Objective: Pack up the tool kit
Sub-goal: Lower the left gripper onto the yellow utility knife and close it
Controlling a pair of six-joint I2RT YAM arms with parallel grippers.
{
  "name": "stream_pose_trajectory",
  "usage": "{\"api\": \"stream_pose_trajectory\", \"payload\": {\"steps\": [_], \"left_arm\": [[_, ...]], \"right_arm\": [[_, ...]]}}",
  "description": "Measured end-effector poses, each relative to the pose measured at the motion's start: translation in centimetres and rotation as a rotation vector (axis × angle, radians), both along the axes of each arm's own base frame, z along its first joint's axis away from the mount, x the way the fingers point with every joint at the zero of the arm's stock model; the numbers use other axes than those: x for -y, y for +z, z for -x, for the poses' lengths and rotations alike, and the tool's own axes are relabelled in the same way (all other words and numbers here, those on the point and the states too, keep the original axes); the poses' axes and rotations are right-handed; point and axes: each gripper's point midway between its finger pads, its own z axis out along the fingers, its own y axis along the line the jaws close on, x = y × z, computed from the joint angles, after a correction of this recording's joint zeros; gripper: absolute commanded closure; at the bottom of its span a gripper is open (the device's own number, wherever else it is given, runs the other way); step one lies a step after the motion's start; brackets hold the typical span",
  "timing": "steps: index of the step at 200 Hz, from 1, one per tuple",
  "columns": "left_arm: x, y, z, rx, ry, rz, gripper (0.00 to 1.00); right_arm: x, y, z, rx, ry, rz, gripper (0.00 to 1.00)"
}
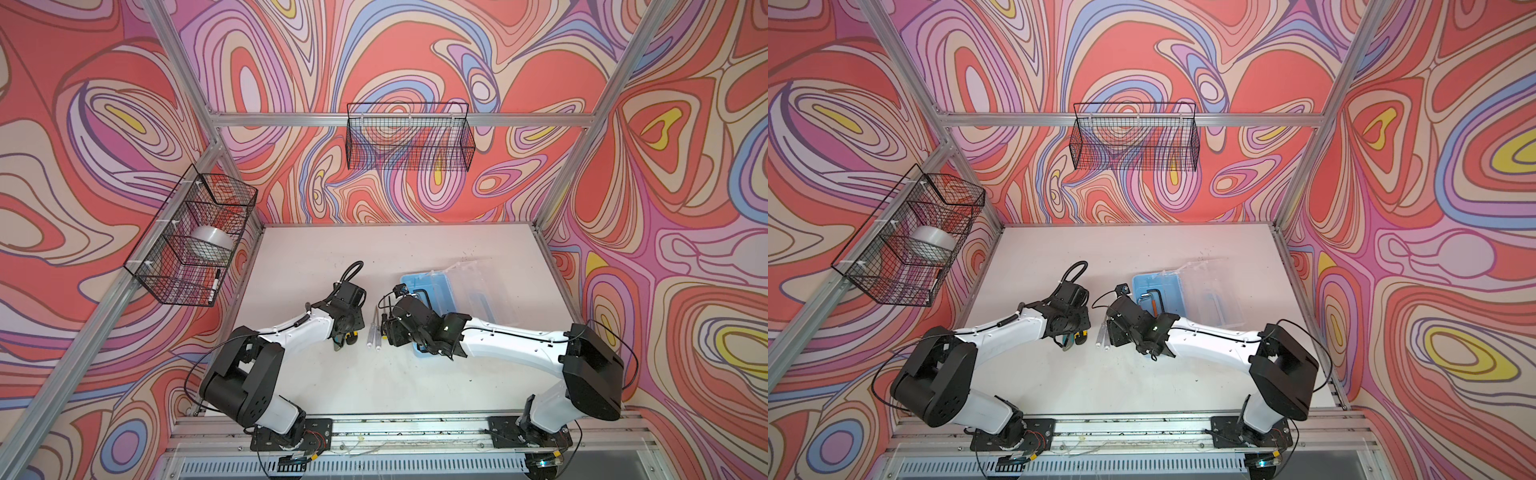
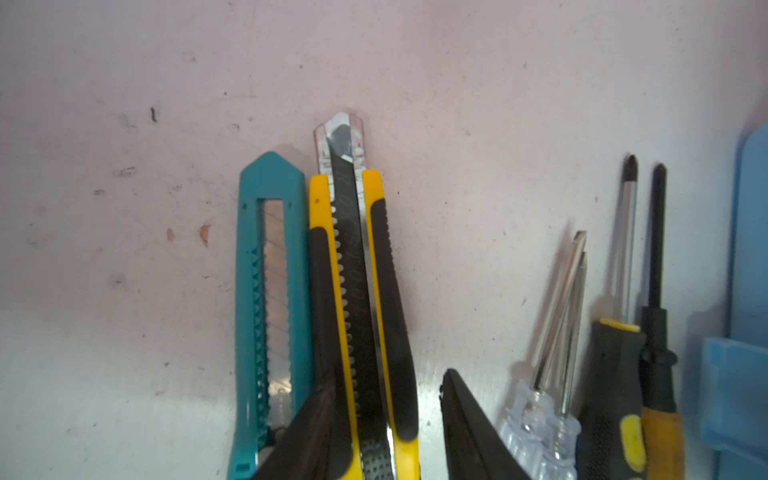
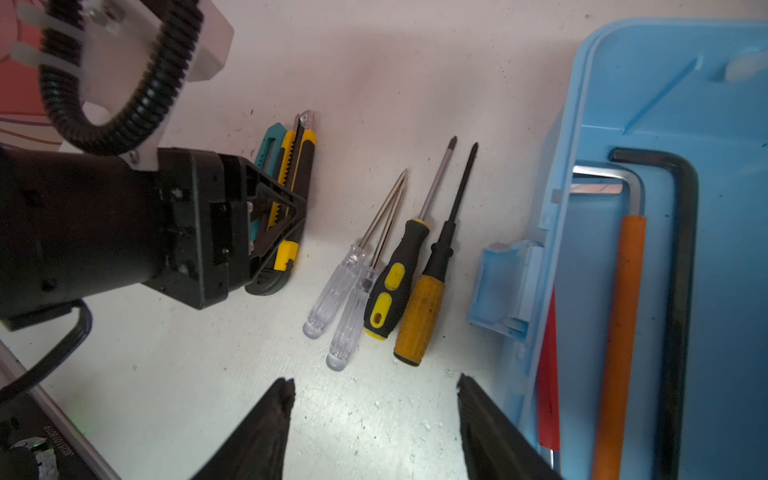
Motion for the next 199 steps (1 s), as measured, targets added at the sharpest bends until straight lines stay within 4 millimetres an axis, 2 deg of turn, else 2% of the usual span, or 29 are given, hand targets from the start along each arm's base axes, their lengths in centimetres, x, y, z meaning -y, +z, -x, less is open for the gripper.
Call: {"api": "stream_pose_trajectory", "payload": {"steps": [76, 145, 199], "left_arm": [[0.0, -0.1, 0.1, -0.004, 0.0, -0.002, 0.56], [-0.4, -1.8, 0.4, -0.048, 0.004, -0.032, 0.56], [-0.3, -1.9, 0.2, -0.045, 0.005, -0.036, 0.58]], "right_arm": [[-0.1, -0.9, -0.1, -0.019, 0.006, 0.002, 0.31], [0.4, -1.8, -0.1, -0.031, 0.0, 0.004, 0.31], [0.4, -2.2, -0.2, -0.038, 0.001, -0.002, 0.32]]}}
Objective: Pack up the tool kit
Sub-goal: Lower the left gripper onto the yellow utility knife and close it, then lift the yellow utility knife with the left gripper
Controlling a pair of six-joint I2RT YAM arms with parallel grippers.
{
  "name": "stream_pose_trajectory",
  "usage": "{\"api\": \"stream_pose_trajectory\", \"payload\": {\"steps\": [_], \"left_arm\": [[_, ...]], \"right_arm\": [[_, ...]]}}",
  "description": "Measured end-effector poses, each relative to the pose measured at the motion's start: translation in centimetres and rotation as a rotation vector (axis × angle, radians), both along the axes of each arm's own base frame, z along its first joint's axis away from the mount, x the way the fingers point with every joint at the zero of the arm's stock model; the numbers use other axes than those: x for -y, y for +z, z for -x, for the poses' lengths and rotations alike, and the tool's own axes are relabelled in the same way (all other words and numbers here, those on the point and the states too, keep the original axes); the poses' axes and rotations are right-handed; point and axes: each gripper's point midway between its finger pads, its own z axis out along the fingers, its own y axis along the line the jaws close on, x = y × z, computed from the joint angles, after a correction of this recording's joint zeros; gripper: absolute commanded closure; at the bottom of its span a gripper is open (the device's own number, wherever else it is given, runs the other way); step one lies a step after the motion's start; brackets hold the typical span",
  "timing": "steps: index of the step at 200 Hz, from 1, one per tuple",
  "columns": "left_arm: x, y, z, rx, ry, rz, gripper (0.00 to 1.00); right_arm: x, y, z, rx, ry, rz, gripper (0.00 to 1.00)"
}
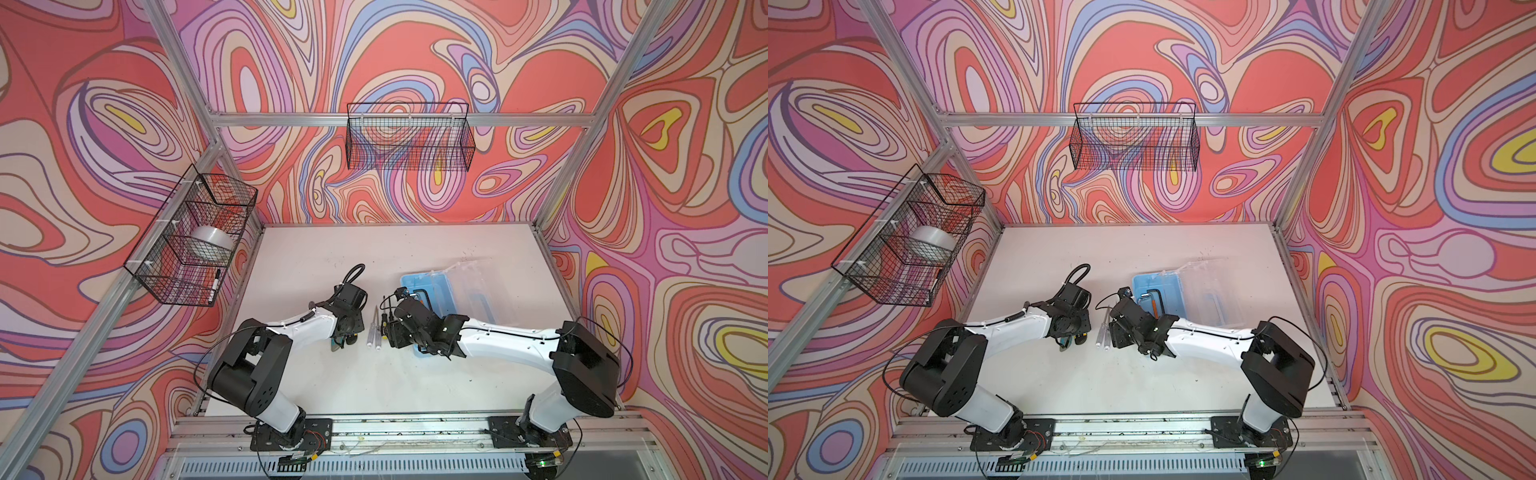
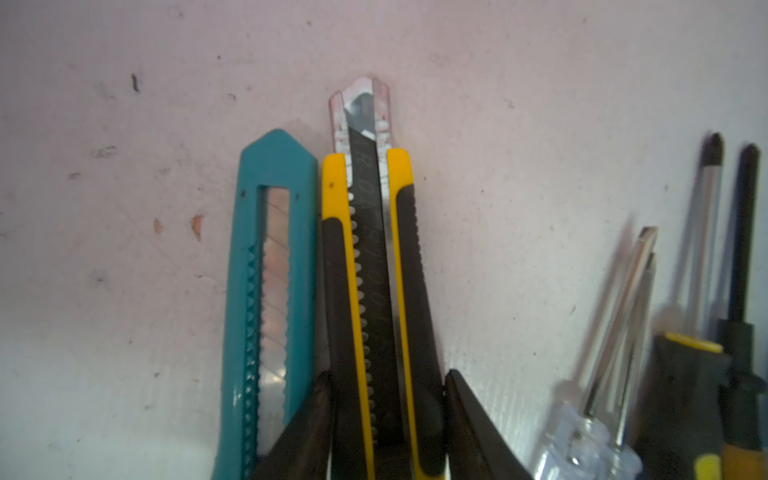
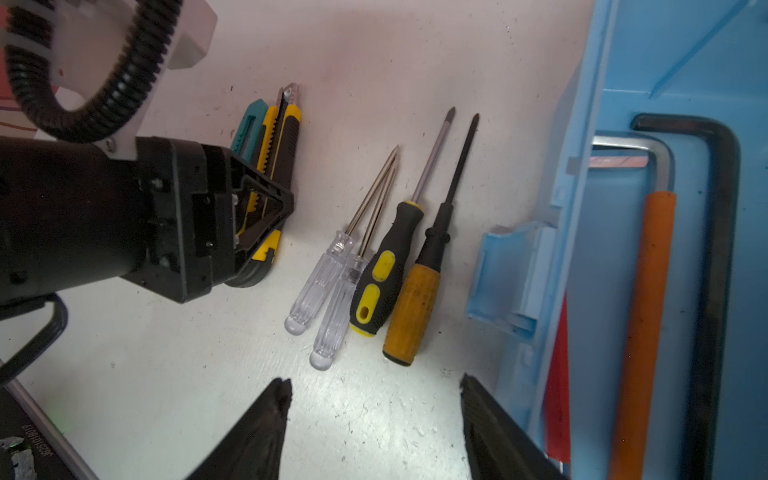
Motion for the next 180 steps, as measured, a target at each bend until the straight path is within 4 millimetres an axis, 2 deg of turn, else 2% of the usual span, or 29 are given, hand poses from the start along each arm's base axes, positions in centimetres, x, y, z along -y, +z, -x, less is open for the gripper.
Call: {"api": "stream_pose_trajectory", "payload": {"steps": [83, 137, 180], "left_arm": [[0.1, 0.0, -0.6, 0.005, -0.003, -0.013, 0.67], [0.2, 0.2, -0.6, 0.008, -0.007, -0.008, 0.68], [0.5, 1.5, -0.5, 0.035, -0.016, 0.027, 0.69]], "right_arm": [[0.2, -0.4, -0.1, -0.013, -0.011, -0.003, 0.34], [0.3, -0.4, -0.2, -0.017, -0.019, -0.007, 0.34], [0.3, -0.4, -0.3, -0.021, -0.024, -0.011, 0.35]]}}
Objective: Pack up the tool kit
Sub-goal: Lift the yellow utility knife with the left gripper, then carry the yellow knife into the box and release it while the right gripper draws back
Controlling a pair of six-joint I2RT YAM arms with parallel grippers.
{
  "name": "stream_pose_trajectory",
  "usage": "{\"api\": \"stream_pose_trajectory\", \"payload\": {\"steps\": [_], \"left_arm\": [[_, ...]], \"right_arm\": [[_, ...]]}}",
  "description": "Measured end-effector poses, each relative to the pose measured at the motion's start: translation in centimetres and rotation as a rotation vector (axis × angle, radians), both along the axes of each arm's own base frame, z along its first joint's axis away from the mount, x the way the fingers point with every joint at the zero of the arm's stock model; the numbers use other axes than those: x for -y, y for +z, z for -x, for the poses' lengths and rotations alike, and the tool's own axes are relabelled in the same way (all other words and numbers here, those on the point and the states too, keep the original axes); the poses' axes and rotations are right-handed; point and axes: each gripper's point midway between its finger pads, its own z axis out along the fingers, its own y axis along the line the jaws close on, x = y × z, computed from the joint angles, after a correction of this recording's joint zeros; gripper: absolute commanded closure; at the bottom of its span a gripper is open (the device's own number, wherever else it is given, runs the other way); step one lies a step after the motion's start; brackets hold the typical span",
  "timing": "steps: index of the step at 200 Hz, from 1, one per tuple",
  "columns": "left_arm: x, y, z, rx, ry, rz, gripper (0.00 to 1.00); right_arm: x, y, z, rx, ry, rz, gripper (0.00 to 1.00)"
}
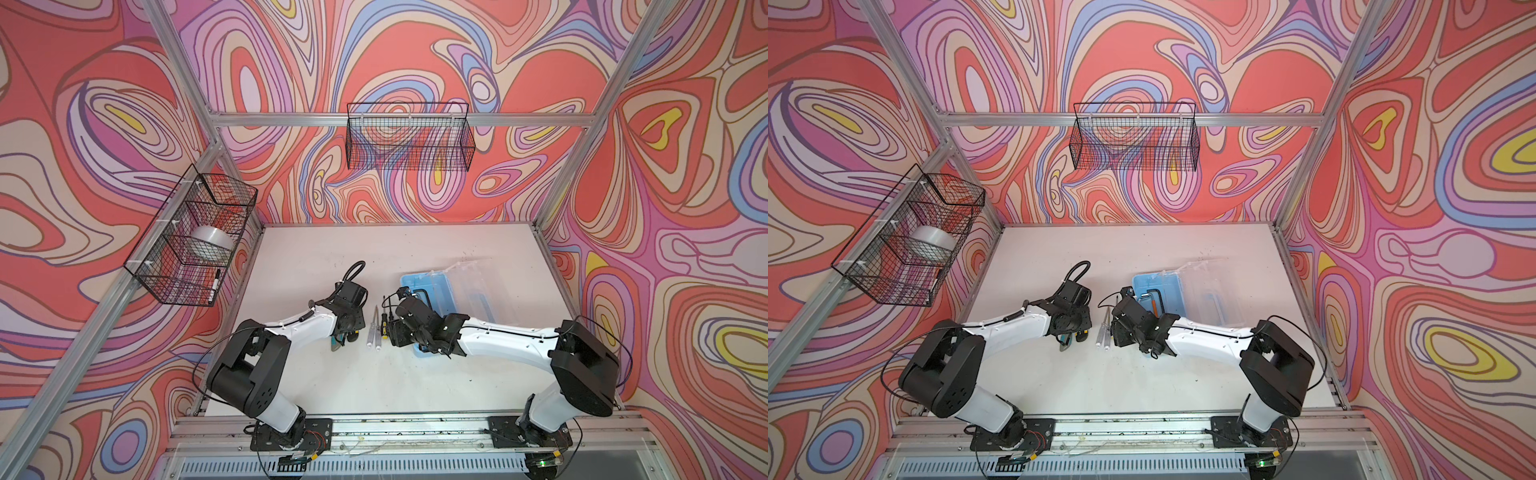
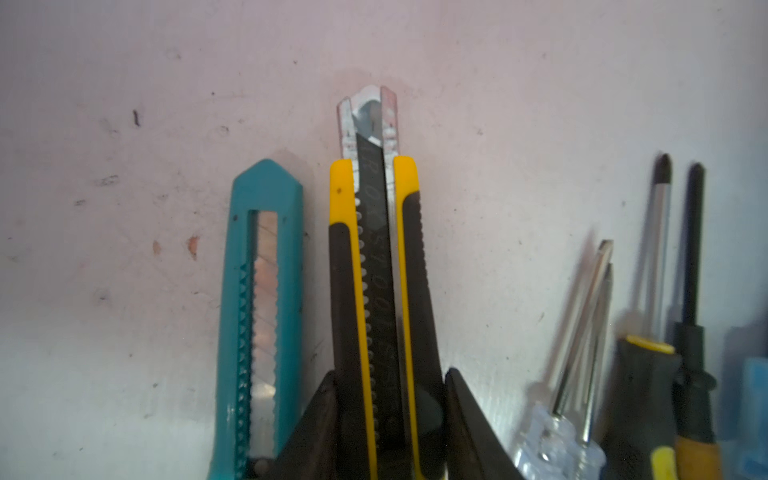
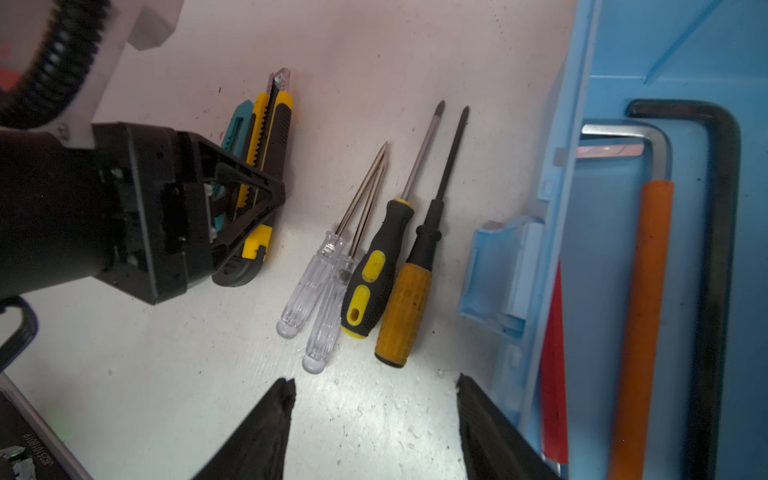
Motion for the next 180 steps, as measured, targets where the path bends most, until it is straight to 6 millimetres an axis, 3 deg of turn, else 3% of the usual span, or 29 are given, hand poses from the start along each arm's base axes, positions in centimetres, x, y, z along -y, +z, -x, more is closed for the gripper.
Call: {"api": "stream_pose_trajectory", "payload": {"steps": [49, 67, 88, 111, 130, 155, 180], "left_arm": [[1.4, 3.3, 0.4, 0.052, -0.029, 0.117, 0.69], [2.2, 5.6, 0.7, 0.094, -0.039, 0.188, 0.69], [3.8, 8.5, 1.0, 0.152, -0.058, 0.263, 0.7], [7.6, 11.4, 1.5, 0.194, -0.123, 0.334, 0.7], [11.6, 13.2, 1.7, 0.222, -0.184, 0.392, 0.71], [17.5, 14.6, 1.3, 0.245, -0.244, 0.472, 0.71], [22.0, 14.1, 0.3, 0.239, -0.259, 0.524, 0.71]], "right_arm": [[1.2, 1.0, 0.1, 0.004, -0.018, -0.02, 0.35], [2.6, 3.5, -0.3, 0.042, -0.049, -0.052, 0.35], [5.2, 8.2, -0.9, 0.126, -0.112, -0.122, 0.36], [8.9, 12.8, -1.6, 0.224, -0.2, -0.192, 0.36], [11.5, 14.8, -1.9, 0.273, -0.263, -0.204, 0.36], [13.4, 14.6, -1.7, 0.283, -0.304, -0.164, 0.36], [14.4, 13.1, -1.4, 0.259, -0.321, -0.114, 0.36]]}}
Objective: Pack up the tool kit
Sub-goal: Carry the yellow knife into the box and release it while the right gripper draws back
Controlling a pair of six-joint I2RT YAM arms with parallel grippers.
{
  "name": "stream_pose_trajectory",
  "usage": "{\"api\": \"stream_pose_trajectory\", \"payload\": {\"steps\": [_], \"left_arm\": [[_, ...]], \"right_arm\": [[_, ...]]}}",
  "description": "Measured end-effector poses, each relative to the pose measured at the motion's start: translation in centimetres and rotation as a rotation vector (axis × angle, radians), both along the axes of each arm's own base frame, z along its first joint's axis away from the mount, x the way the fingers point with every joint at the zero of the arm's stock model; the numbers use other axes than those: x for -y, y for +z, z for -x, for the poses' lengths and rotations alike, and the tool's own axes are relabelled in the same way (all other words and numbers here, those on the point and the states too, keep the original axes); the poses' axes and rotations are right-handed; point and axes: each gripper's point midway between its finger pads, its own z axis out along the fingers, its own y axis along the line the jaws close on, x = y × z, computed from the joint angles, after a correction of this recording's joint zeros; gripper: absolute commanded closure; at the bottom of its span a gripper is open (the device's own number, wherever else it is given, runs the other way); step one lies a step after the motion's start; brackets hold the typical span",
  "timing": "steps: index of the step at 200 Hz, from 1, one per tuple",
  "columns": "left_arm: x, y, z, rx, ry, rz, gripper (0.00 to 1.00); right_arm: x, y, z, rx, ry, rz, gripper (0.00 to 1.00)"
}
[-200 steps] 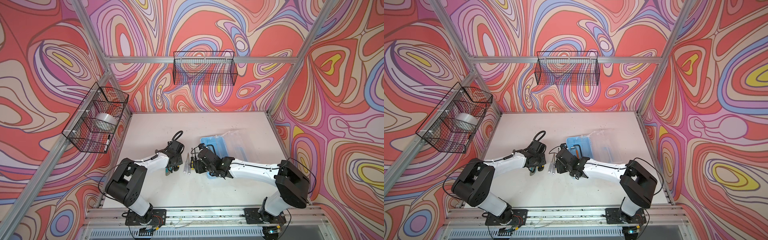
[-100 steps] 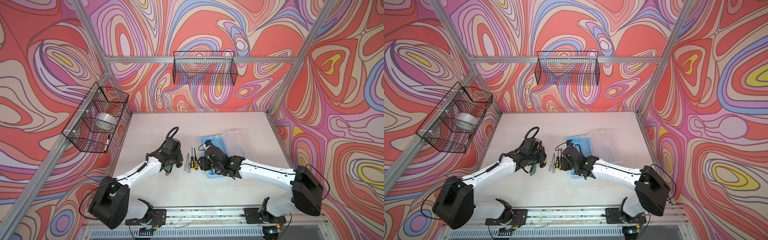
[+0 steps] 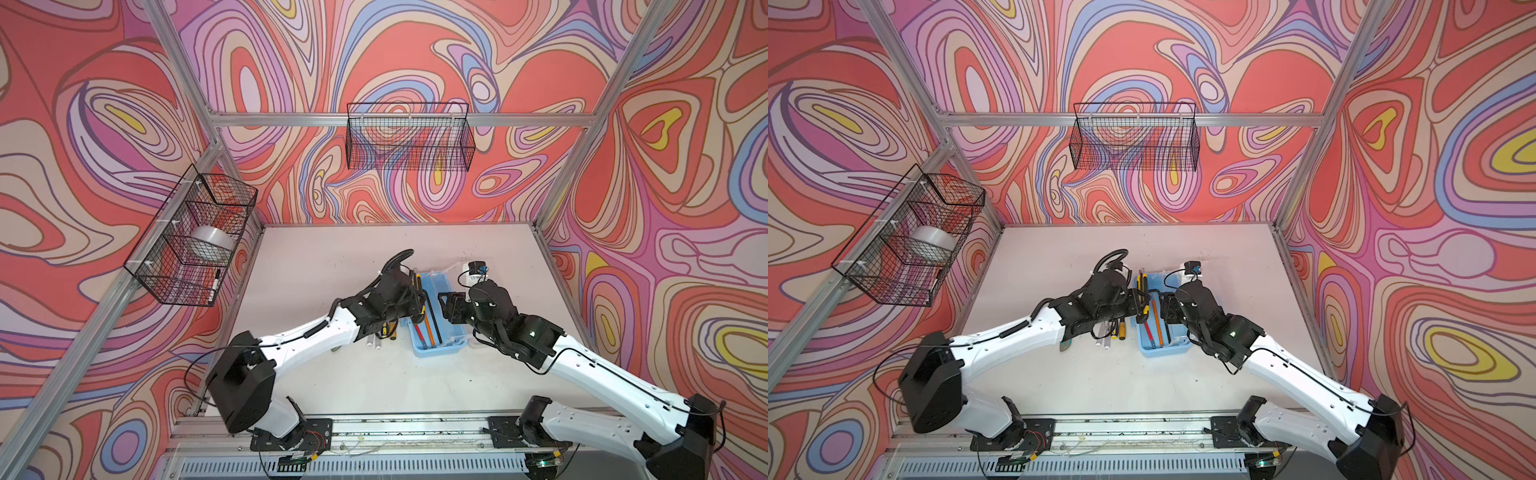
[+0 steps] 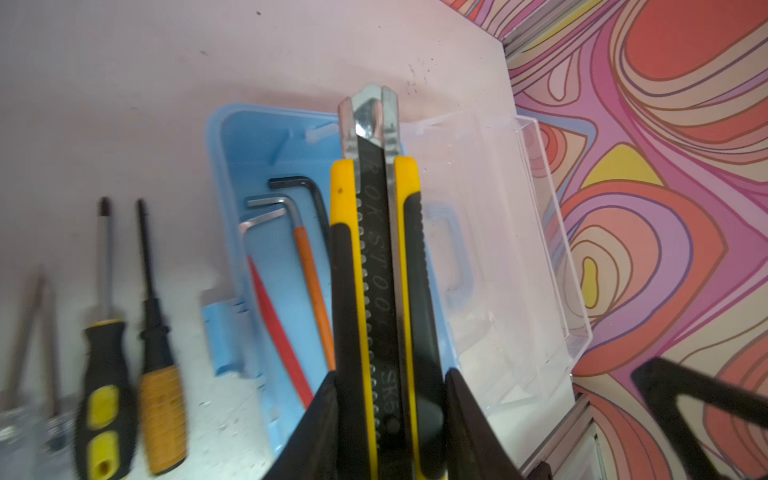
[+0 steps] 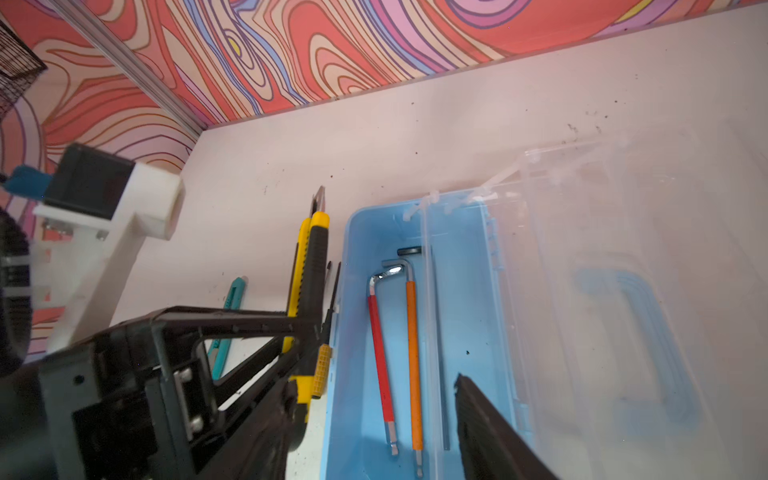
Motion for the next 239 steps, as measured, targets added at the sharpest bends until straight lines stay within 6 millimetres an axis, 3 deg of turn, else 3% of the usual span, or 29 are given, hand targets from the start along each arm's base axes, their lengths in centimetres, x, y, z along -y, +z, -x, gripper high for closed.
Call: {"api": "stream_pose_trajectory", "payload": {"steps": [37, 66, 105, 188, 239], "left_arm": [[5.5, -1.2, -1.7, -0.041, -0.025, 0.067, 0.71], [7.7, -2.7, -2.7, -0.09, -0.022, 0.105, 0.71], [8.8, -5.3, -2.5, -0.152, -0.02, 0.101, 0.7], [10.7, -5.3, -2.1, -0.167, -0.045, 0.126, 0.52], [11.2, -4.0, -2.4, -0.143, -0.066, 0.129, 0.52]], "right_arm": [[1.6, -0.4, 0.6, -0.007, -0.032, 0.041, 0.36], [3.2, 0.4, 1.0, 0.018, -0.063, 0.047, 0.36], [3.9, 1.4, 1.4, 0.046, -0.07, 0.031, 0.36], [4.1, 0.6, 1.6, 0.031, -0.071, 0.046, 0.35], [4.2, 0.6, 1.8, 0.03, -0.07, 0.046, 0.35]]}}
